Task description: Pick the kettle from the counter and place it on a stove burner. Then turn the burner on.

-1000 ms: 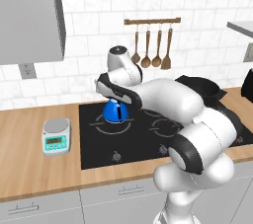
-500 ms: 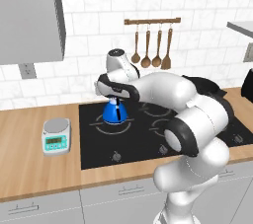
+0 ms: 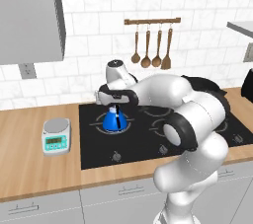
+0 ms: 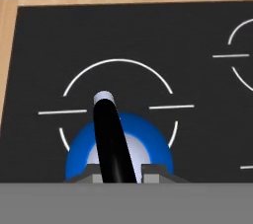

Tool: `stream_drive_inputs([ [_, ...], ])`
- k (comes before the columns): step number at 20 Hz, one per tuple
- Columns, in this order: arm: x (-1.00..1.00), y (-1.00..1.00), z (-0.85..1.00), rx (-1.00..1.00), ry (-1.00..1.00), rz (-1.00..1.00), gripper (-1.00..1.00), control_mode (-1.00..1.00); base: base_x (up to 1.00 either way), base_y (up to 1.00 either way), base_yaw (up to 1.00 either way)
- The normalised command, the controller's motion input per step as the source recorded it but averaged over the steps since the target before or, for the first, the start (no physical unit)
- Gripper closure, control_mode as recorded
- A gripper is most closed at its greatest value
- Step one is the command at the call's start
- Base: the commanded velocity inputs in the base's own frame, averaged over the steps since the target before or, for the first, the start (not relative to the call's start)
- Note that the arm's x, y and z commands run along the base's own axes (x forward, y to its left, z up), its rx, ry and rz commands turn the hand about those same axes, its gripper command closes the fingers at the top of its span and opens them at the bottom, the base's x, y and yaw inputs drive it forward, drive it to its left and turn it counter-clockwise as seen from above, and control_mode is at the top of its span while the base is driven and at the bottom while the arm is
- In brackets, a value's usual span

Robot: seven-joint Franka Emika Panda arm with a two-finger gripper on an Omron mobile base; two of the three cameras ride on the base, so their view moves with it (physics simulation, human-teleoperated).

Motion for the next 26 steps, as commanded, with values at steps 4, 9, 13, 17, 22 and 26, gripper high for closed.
stream_drive_inputs([
  [4,0.01,-0.01,-0.04,0.00,-0.01,0.00,1.00,-1.00,0.00,0.00,0.00],
  [9,0.24,-0.01,0.00,0.00,-0.01,0.00,1.00,-1.00,0.00,0.00,0.00],
  [13,0.51,0.00,0.00,0.00,0.00,0.00,1.00,-1.00,0.00,0.00,0.00],
  [17,0.25,0.00,0.00,0.00,0.00,0.00,1.00,-1.00,0.00,0.00,0.00],
  [22,0.00,0.00,-0.18,0.00,0.00,0.00,1.00,-1.00,0.00,0.00,0.00],
  [26,0.00,0.00,-0.41,0.00,0.00,0.00,1.00,-1.00,0.00,0.00,0.00],
])
